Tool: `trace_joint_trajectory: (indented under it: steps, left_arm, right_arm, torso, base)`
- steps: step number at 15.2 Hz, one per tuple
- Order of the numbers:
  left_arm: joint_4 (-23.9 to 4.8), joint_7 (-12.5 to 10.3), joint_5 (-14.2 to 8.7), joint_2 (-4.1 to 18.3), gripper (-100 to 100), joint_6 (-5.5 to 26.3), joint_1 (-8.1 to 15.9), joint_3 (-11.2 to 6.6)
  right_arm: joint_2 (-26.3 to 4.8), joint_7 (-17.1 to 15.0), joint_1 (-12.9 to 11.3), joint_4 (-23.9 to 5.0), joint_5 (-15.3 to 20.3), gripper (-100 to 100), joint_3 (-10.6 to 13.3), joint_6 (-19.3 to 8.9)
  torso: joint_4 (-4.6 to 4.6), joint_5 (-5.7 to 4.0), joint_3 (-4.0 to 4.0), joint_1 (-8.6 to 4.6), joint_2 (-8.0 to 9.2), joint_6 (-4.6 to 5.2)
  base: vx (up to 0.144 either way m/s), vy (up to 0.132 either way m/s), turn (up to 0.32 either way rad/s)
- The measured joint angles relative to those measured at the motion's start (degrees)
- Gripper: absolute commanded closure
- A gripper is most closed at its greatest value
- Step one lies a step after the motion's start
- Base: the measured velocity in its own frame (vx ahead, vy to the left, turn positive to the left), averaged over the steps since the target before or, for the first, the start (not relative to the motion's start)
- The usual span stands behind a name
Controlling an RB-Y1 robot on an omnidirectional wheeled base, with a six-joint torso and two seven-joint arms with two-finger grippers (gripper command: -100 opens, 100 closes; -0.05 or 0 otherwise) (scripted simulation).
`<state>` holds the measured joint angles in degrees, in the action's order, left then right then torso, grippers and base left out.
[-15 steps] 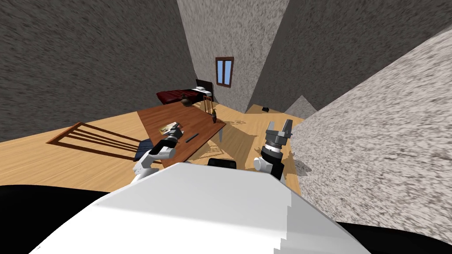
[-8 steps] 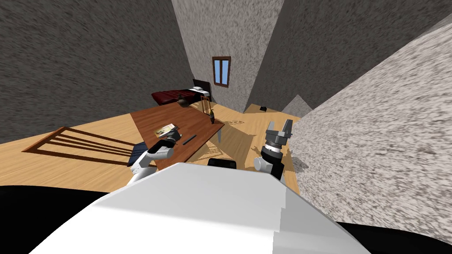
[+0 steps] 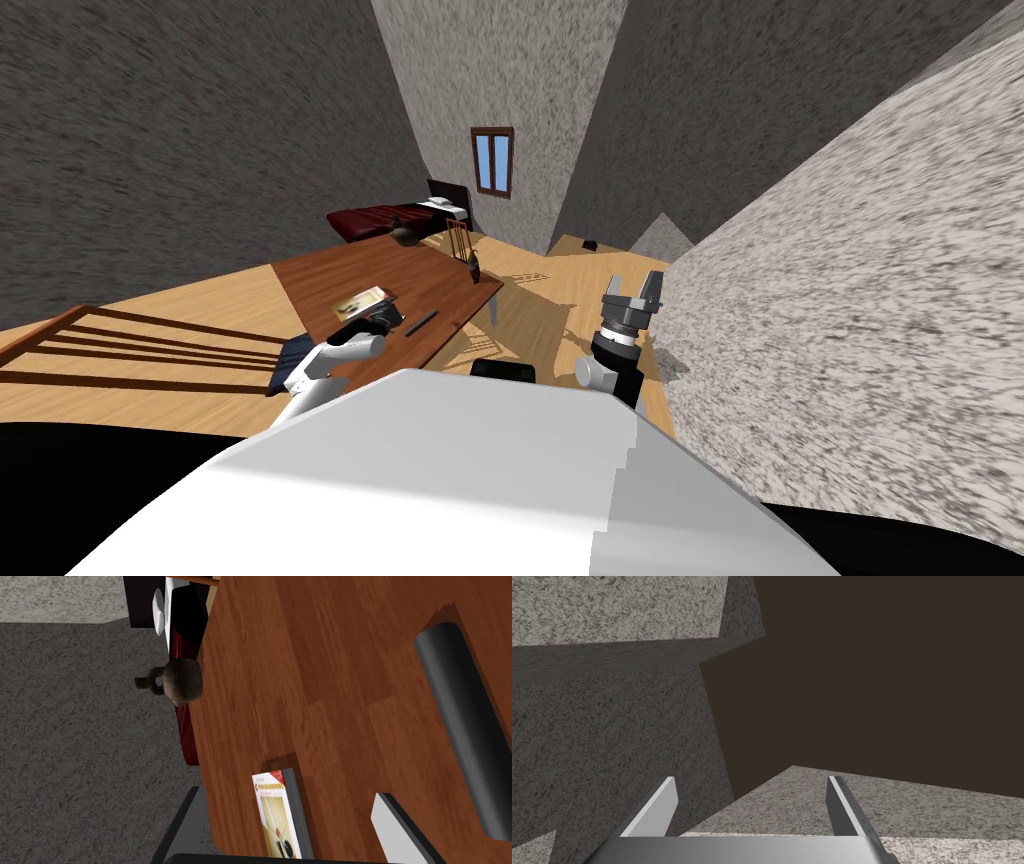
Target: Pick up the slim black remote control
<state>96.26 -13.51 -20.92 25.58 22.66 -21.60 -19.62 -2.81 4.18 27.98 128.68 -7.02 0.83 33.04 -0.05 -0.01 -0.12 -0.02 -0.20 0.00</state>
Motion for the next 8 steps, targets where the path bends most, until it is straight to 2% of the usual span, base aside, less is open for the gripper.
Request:
trace_joint_trajectory:
  steps: [5,8]
  left_arm:
    - [-3.1,-1.5,-1.4,0.8,-100,5.8,0.5,-1.68]
    - [-5.0,-2.1,-1.9,1.2,-100,8.8,1.2,-2.25]
  right_arm:
    - [0.0,0.0,0.0,0.0,0.0,0,0.0,0.0]
    - [0.0,0.0,0.0,0.0,0.0,0,0.0,0.0]
  torso:
    - [0.00,0.00,0.01,-0.02,0.01,0.01]
    - [0.01,0.00,0.04,0.00,0.07,-0.02]
  base:
    - [0.052,-0.004,-0.094]
    - [0.030,0.002,-0.031]
